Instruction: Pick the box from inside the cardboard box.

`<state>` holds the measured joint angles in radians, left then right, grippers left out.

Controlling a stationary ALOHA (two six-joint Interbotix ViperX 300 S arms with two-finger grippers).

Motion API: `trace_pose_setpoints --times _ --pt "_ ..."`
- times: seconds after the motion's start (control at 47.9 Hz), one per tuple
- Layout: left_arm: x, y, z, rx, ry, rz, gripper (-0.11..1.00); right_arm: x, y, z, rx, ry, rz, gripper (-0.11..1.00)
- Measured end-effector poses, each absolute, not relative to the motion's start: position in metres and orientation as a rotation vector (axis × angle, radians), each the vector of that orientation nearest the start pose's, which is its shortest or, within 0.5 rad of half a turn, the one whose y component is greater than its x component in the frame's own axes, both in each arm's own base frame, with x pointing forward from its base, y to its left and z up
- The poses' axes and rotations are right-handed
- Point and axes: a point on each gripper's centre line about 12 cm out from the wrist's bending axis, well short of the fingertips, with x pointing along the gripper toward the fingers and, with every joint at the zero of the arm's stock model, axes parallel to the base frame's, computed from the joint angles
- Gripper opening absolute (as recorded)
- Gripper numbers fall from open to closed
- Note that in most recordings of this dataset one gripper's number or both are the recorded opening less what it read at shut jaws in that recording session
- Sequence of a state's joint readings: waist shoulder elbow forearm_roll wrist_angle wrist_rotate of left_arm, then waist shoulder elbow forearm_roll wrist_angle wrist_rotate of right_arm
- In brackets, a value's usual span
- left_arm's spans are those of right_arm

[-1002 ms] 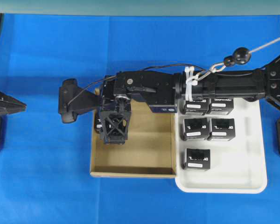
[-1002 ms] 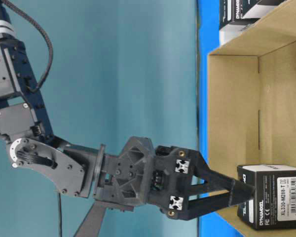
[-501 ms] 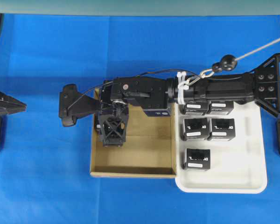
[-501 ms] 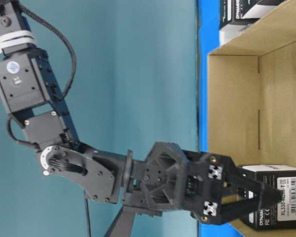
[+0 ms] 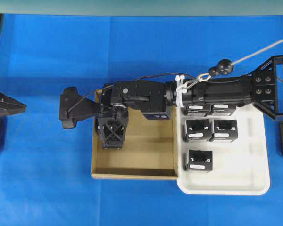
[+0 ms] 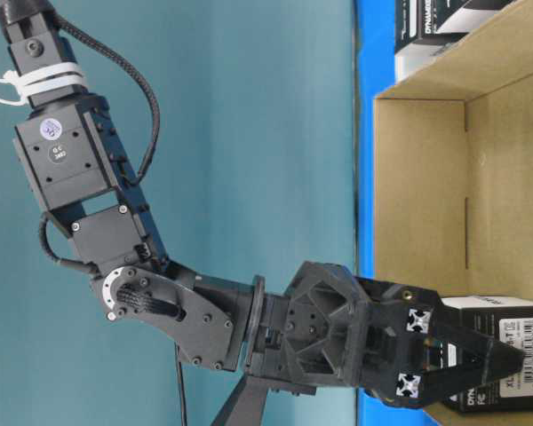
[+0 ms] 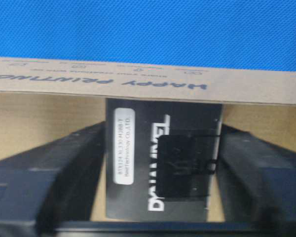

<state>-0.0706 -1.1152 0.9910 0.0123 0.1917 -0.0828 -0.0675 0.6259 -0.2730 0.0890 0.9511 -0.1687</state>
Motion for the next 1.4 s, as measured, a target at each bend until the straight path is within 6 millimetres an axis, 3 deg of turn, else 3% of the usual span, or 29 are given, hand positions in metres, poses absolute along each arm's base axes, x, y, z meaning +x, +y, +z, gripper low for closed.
trace_pose_setpoints --times 0.313,0.459,0.585,0.772,0.919,1.232,1.399 --pt "0.172 -0.012 0.342 -0.068 0.068 -0.066 -0.07 0.537 -0.027 0.119 0.011 1.295 0.064 0.63" --pt "0.172 -0.012 0.342 -0.070 0.070 -0.064 -0.07 0.534 -0.026 0.131 0.026 1.309 0.058 0.63" --pt "0.172 -0.012 0.342 -0.068 0.070 -0.065 -0.07 0.532 -0.026 0.174 0.026 1.297 0.063 0.63" --pt "0.172 -0.012 0.342 -0.071 0.068 -0.066 -0.07 0.524 -0.024 0.263 0.011 1.240 0.076 0.63" --pt "0.172 -0.012 0.342 -0.071 0.068 -0.066 -0.07 0.513 -0.024 0.316 -0.001 1.220 0.083 0.63" --pt "0.172 -0.012 0.343 -0.072 0.065 -0.064 -0.07 0.488 -0.022 0.388 0.017 1.239 0.067 0.63" --pt "0.172 -0.012 0.342 -0.070 0.070 -0.064 -0.07 0.478 -0.021 0.406 0.049 1.220 0.040 0.63"
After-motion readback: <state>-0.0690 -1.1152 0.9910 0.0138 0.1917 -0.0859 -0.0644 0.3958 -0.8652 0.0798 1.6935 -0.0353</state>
